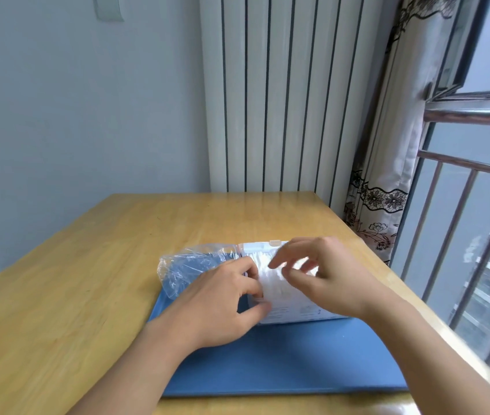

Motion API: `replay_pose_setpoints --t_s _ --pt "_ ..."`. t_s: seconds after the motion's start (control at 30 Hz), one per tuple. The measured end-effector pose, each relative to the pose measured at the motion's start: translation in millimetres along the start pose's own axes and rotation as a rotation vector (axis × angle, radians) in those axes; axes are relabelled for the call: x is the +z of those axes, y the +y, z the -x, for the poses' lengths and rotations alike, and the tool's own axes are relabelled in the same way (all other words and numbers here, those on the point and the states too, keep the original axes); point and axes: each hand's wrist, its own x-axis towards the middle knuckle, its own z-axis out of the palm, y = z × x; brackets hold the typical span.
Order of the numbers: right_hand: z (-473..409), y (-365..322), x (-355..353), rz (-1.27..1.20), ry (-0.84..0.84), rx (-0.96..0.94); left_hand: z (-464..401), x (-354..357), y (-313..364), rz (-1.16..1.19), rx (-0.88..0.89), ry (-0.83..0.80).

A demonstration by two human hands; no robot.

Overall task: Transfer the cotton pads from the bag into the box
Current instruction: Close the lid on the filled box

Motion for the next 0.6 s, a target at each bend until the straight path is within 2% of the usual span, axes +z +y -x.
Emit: replay_pose_setpoints --t_s 0.2,0.23,0.3,0.33,0.4,0.43,0.47,0.53,0.6 --pt "0.1 -4.6 10.9 0.161 -0.167 0.014 -2.4 2.7 5.8 0.027 0.042 0.278" --pt "0.1 -5.2 9.3 0.176 -0.183 0.019 -2.8 4.3 7.4 0.008 0.045 0.282" --pt "-0.3 -3.1 0.7 0.159 -0.155 0.016 -2.6 10.9 13.1 -0.038 0.017 0.173" --pt "-0.5 1.5 -7.6 0.114 -0.087 0.032 -3.3 15.7 15.3 -0.072 0.005 0.098" --pt "-1.2 16.9 -26.7 0.014 0.082 0.133 -4.7 23.1 19.5 -0.152 0.017 0.015" --pt "-1.4 27.2 -34.4 0.000 0.113 0.209 -5.9 24.9 21.3 -0.181 0.027 0.015" --pt "-1.2 36.3 -39.6 0.022 0.079 0.299 -8.3 25.5 23.9 -0.196 0.031 0.026" --pt "-0.6 47.7 -33.2 0.116 -0.100 0.428 -11.9 25.2 27.3 -0.199 0.041 0.022" --pt "0.1 48.2 -13.5 0.230 -0.250 0.443 -13.0 25.9 29.8 -0.189 0.049 -0.013"
